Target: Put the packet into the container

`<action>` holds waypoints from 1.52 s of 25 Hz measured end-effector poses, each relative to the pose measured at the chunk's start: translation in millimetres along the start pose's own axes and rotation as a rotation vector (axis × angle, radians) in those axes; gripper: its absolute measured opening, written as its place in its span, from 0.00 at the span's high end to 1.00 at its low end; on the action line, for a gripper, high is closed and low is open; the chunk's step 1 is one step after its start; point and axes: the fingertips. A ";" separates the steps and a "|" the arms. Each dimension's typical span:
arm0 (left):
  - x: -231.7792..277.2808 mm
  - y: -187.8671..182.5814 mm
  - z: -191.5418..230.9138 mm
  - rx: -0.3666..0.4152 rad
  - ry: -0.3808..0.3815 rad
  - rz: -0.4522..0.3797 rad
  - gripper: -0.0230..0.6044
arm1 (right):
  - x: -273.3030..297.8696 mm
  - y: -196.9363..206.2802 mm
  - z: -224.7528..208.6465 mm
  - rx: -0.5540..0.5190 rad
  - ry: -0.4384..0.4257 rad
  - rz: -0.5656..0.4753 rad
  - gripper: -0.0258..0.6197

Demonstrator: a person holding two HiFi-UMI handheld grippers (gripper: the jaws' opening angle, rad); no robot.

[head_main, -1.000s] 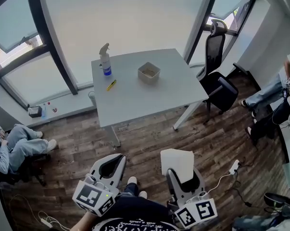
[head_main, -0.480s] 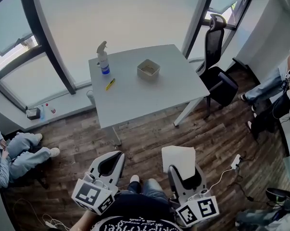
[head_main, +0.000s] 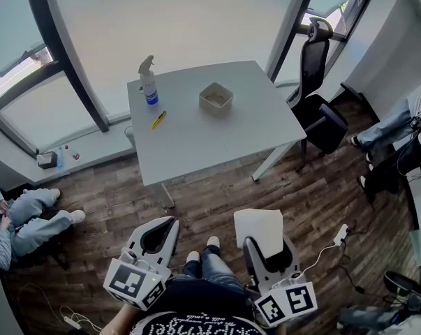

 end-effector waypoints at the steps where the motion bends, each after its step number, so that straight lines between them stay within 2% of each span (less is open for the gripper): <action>1: 2.5 -1.7 0.9 0.026 -0.012 0.007 0.95 | 3.2 -2.0 0.8 -0.012 -0.010 -0.003 0.53; 4: 13.0 -9.0 3.0 0.071 -0.027 0.013 0.95 | 15.1 -7.4 2.4 -0.042 -0.040 -0.001 0.53; 13: 49.8 -20.4 13.0 0.060 -0.053 0.002 0.95 | 54.8 -21.3 -19.7 -0.069 -0.065 0.015 0.53; 18: 67.2 -25.1 17.8 0.061 -0.069 -0.008 0.95 | 76.3 -23.5 -30.8 -0.205 -0.045 -0.003 0.53; 25: 94.2 -31.3 17.2 0.063 -0.072 -0.025 0.95 | 99.9 -24.5 -37.8 -0.274 -0.081 0.000 0.53; 34: 123.1 -30.7 10.1 0.060 -0.086 -0.038 0.95 | 118.3 -31.4 -55.5 -0.348 -0.105 -0.016 0.53; 38: 126.6 -28.9 5.9 0.057 -0.091 -0.039 0.95 | 121.4 -33.0 -57.6 -0.322 -0.123 -0.019 0.53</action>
Point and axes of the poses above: the fingertips, and each gripper's own axes: x forward along the fingers, z to its left, y out of its underside, and after that the axes turned 12 degrees about y, right-handed
